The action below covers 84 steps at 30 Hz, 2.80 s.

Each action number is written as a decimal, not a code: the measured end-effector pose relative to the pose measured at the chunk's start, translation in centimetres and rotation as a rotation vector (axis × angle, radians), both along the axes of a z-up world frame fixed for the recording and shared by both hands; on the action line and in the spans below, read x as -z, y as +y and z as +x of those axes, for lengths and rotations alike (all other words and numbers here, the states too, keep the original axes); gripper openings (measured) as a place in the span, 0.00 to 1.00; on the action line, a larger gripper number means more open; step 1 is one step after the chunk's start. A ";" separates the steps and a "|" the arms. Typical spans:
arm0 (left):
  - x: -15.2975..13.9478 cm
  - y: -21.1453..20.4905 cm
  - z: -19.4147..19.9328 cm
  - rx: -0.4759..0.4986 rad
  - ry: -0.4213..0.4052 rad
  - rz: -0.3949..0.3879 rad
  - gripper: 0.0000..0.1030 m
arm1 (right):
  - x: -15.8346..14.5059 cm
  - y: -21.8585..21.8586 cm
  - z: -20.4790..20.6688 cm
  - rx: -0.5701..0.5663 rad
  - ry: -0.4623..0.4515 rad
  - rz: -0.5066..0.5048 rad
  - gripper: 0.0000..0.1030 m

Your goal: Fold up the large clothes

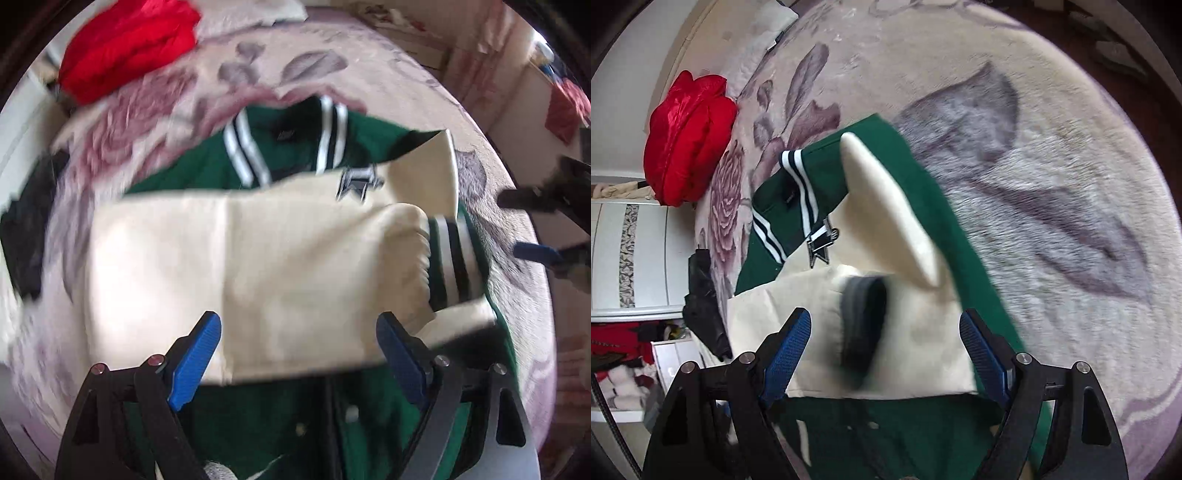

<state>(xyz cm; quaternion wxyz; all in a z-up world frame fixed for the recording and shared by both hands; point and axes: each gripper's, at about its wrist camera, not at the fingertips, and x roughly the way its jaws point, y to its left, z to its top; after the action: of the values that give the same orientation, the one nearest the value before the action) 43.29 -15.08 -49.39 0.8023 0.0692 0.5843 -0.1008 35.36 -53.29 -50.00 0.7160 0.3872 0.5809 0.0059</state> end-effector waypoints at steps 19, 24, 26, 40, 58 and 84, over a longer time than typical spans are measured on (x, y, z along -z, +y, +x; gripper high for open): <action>4.3 14.4 5.0 -0.281 -0.079 0.274 0.85 | 4.3 10.5 4.7 -0.227 -0.004 -0.257 0.15; 2.1 14.7 4.7 -0.273 -0.120 0.310 0.85 | 2.6 7.2 6.5 -0.131 0.006 -0.384 0.13; 3.4 15.5 5.3 -0.286 -0.091 0.320 0.86 | 4.0 6.0 7.5 -0.125 0.076 -0.349 0.13; 7.7 18.5 8.1 -0.300 -0.052 0.367 0.97 | 2.0 6.5 1.9 -0.211 0.171 -0.233 0.36; 11.0 15.8 -7.6 -0.319 0.070 0.500 0.97 | 7.5 4.3 -5.9 -0.210 0.242 -0.489 0.35; 7.7 14.8 -12.0 -0.355 0.118 0.391 1.00 | 5.4 23.0 -16.3 -0.423 0.287 -0.125 0.38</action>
<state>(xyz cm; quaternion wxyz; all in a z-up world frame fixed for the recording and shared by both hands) 31.25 -0.26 -57.13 0.7434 0.1134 0.6413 0.1522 19.08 -30.26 -55.41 0.6316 0.2090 0.7438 0.0646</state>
